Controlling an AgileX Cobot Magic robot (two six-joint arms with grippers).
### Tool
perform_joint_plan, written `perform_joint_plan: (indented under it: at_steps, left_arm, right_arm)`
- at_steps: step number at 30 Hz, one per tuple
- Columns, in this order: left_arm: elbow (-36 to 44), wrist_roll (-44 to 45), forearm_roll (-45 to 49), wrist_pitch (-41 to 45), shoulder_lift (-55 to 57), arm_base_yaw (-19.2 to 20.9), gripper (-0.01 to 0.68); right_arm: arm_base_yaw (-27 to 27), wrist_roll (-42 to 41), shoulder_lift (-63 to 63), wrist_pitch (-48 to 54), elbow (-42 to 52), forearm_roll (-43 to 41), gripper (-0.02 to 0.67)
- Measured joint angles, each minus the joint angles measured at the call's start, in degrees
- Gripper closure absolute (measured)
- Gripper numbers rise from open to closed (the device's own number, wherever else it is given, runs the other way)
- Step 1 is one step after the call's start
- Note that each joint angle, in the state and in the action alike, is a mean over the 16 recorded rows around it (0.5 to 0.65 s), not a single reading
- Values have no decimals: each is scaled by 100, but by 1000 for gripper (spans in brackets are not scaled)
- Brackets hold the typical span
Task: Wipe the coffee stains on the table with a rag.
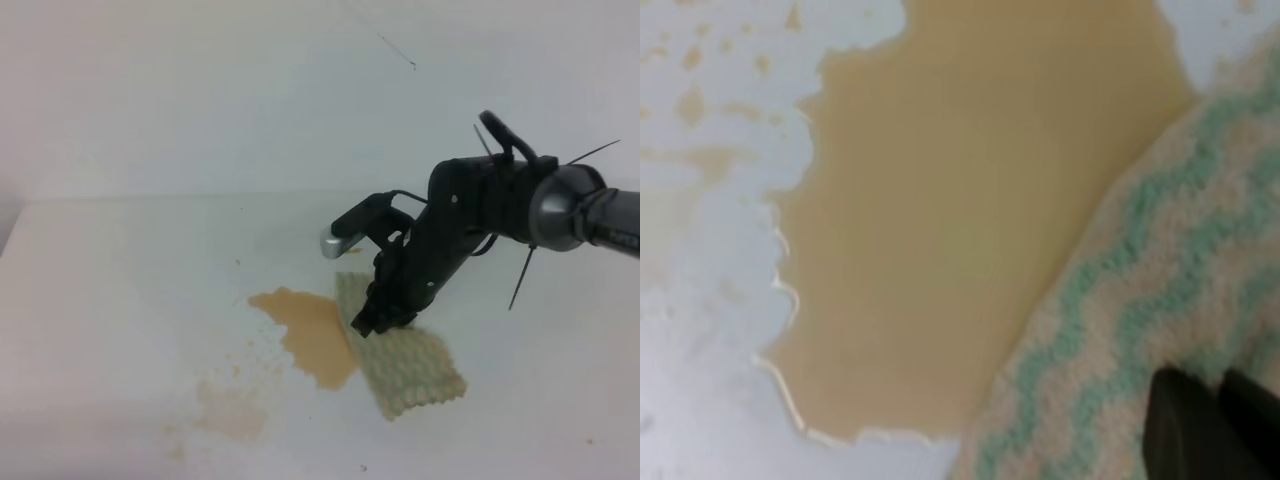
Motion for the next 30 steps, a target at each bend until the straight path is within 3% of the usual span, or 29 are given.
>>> perform_joint_plan:
  at_steps: [9, 30]
  left_arm:
    - [0, 0, 0, 0, 0, 0, 672]
    - [0, 0, 0, 0, 0, 0, 672]
  right_arm:
    - [187, 119, 551, 27, -625, 287, 632]
    - [564, 108, 885, -156, -1126, 736, 633]
